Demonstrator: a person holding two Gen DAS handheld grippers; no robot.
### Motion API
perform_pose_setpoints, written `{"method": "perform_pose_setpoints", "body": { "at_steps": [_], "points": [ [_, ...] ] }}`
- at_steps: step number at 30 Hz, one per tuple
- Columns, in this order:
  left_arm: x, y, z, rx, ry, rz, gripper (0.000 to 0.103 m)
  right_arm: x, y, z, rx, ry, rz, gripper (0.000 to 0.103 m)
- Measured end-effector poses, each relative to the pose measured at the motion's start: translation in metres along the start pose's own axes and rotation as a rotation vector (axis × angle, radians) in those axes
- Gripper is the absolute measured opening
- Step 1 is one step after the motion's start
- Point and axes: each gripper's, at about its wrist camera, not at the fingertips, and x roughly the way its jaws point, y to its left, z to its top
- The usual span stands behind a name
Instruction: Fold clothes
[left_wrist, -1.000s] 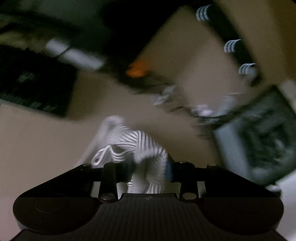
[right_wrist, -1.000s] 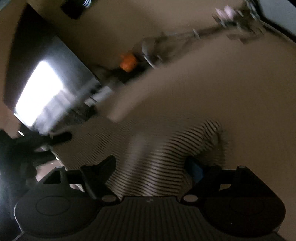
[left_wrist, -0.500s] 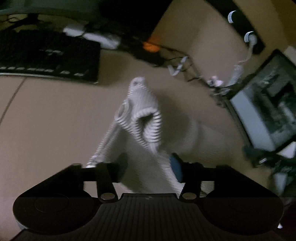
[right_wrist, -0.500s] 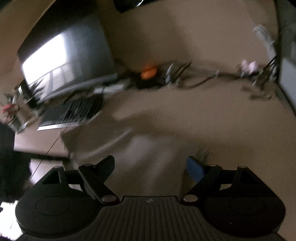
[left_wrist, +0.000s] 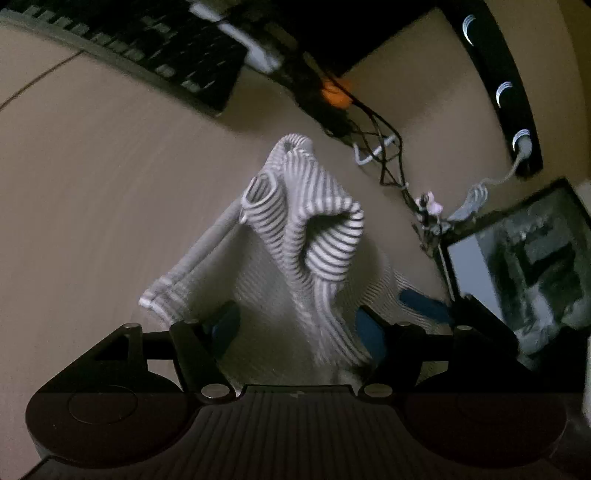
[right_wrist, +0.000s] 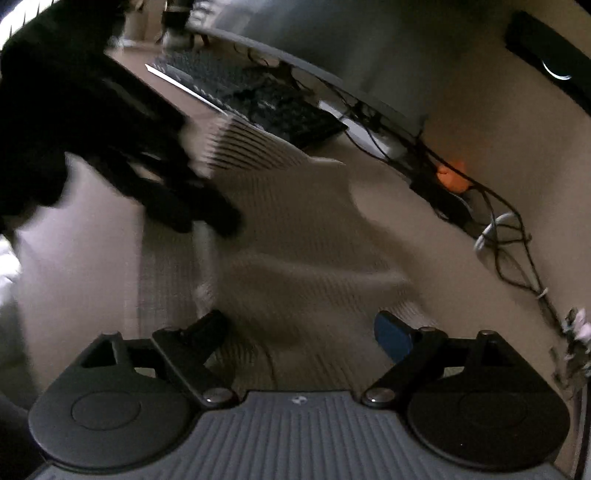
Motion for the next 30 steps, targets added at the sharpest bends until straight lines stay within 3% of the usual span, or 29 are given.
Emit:
{"method": "perform_pose_setpoints", "body": {
  "at_steps": [4,6,9,11,12,14,16,17,21,24,30],
  "points": [
    [-0.011,-0.005,-0.023,-0.062,0.0,-0.001,0.072,-0.006,-0.043,-0.001,0.147,0.021,0.016,0.089],
    [-0.026,-0.02,-0.031,0.018,-0.059,0.048,0.077,-0.019,-0.041,0.003,0.099,-0.012,0.051,0.089],
    [-0.043,-0.04,-0.028,0.194,-0.175,0.291,0.083,-0.023,-0.005,0.014,-0.091,-0.06,0.063,0.09],
    [-0.043,-0.043,-0.02,0.273,-0.217,0.471,0.083,-0.009,0.018,0.023,-0.15,-0.088,0.045,0.09],
    [-0.044,-0.042,-0.016,0.29,-0.229,0.524,0.083,-0.002,0.03,0.028,-0.18,-0.102,0.035,0.09],
    [-0.05,-0.04,-0.01,0.287,-0.247,0.553,0.083,0.013,0.049,0.037,-0.22,-0.124,0.012,0.09],
    [-0.056,-0.039,-0.005,0.29,-0.256,0.568,0.088,0.027,0.045,0.05,-0.168,-0.126,-0.025,0.086],
    [-0.058,-0.039,-0.005,0.295,-0.256,0.569,0.091,0.03,0.032,0.056,-0.086,-0.122,-0.034,0.081],
    [-0.047,-0.045,-0.003,0.367,-0.213,0.552,0.093,0.021,-0.037,0.072,0.293,-0.135,-0.023,0.081],
    [-0.018,-0.054,0.001,0.451,-0.168,0.548,0.093,0.015,-0.054,0.069,0.279,-0.143,-0.009,0.081],
    [0.034,-0.066,0.006,0.646,-0.107,0.636,0.093,0.021,-0.04,0.063,0.234,-0.124,0.012,0.081]
  ]
}}
